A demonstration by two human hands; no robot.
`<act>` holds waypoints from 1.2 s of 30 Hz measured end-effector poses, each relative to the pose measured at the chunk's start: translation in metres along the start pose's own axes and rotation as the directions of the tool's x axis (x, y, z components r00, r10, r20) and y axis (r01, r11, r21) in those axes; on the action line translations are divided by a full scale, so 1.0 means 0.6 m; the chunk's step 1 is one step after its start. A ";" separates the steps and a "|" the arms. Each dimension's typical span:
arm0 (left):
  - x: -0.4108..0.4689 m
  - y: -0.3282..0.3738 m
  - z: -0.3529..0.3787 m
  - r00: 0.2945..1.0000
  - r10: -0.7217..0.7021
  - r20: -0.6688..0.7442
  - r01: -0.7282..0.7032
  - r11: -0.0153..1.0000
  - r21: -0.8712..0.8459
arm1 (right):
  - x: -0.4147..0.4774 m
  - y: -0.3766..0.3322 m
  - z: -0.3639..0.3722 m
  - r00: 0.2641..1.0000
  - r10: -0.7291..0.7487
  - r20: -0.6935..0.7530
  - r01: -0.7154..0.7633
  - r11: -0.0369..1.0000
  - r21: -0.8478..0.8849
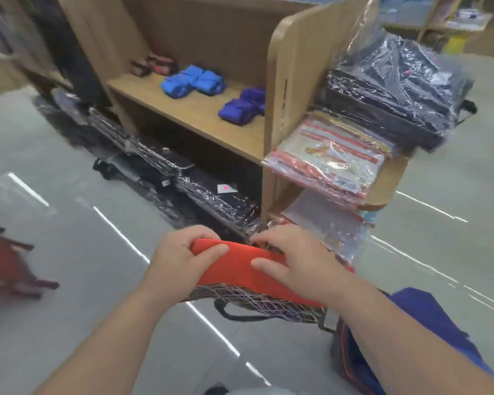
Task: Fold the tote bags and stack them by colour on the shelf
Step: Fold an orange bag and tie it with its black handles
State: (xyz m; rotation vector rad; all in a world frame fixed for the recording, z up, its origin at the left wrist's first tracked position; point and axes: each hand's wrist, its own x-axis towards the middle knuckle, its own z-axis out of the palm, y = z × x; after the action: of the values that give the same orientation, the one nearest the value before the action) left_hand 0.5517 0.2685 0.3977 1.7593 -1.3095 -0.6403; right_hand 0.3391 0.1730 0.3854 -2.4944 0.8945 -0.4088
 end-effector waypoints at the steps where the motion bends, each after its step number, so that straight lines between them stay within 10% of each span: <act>1: 0.006 -0.010 -0.021 1.000 0.010 0.012 -0.010 1.000 -0.006 | 0.038 -0.039 0.019 0.999 -0.041 0.025 0.040 0.998 0.051; 17: 0.164 -0.241 -0.272 0.832 -0.350 -0.430 0.290 0.936 -0.200 | 0.327 0.028 0.105 0.987 0.081 0.139 -0.103 0.983 0.154; 24: 0.327 -0.272 -0.397 0.617 -0.296 -0.729 0.271 0.950 -0.157 | 0.620 0.095 0.099 0.991 0.130 -0.014 -0.117 0.929 0.352; 29: 0.432 -0.251 -0.457 0.566 -0.147 -0.811 0.186 0.981 -0.048 | 0.772 0.059 0.048 0.953 0.246 -0.177 -0.099 0.806 0.584; 36: 0.613 -0.155 -0.418 0.738 0.138 -0.660 -0.161 0.987 0.026 | 0.914 0.033 0.041 0.907 0.336 0.256 -0.355 0.281 0.891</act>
State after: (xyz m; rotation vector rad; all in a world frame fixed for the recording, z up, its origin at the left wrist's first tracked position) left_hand 0.9183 0.0116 0.4782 1.6079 -0.9063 0.0795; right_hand 0.7476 -0.1922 0.4206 -1.1666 0.8176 -0.5367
